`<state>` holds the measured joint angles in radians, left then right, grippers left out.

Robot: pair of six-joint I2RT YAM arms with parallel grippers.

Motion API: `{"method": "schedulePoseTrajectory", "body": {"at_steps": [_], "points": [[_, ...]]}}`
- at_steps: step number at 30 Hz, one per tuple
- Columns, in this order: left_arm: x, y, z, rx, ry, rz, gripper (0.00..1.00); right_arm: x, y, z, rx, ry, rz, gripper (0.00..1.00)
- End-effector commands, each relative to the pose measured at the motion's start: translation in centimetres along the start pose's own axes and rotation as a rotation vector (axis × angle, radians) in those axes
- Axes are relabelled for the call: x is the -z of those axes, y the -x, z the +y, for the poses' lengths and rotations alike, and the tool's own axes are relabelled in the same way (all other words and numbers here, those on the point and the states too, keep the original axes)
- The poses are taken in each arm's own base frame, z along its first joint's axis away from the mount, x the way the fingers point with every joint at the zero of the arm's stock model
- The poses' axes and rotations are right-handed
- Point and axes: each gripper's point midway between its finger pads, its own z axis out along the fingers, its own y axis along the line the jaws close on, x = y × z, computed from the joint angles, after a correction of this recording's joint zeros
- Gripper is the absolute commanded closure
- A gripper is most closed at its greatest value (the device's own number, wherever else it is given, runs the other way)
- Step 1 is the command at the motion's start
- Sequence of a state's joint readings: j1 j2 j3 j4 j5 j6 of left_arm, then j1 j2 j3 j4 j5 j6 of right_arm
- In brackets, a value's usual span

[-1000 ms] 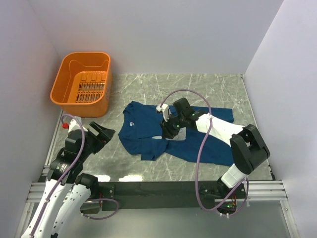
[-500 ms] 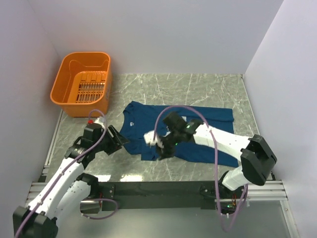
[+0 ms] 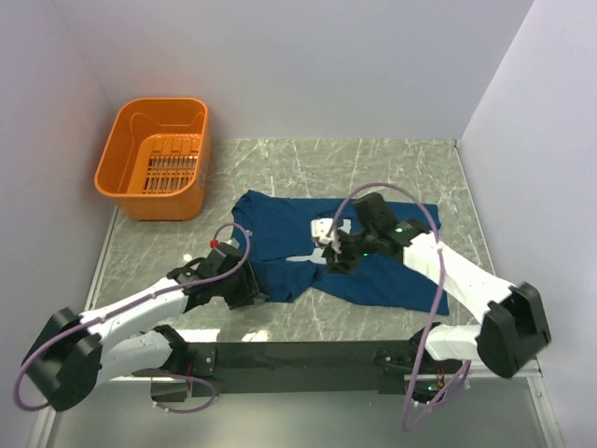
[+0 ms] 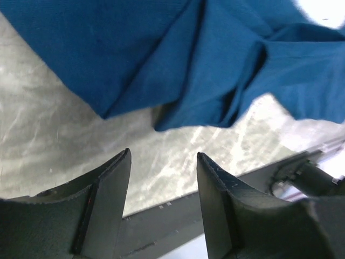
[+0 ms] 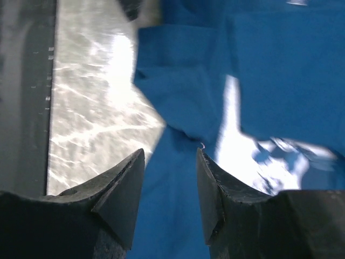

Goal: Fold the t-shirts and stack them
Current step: Fold the tshirt

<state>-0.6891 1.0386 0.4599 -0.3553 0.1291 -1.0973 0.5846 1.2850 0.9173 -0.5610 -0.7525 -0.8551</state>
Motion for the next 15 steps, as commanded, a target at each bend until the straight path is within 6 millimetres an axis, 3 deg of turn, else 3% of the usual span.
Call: {"method": "schedulePoseTrajectory", "body": {"at_steps": [1,11,15], "points": [[-1.1,0.9,-1.3,-0.013,-0.016,-0.049,0.43,1.8,0.9,-0.5,0.006,-0.066,-0.061,0.50],[-3.6,0.7,-1.6,-0.070,0.032,-0.031,0.54,6.4,-1.6,-1.2,-0.092,-0.234,-0.090,0.50],[-4.1,0.3,-1.8,-0.090,0.039,-0.016,0.66,7.9,-2.3,-1.3,-0.108,-0.295,-0.093,0.50]]}}
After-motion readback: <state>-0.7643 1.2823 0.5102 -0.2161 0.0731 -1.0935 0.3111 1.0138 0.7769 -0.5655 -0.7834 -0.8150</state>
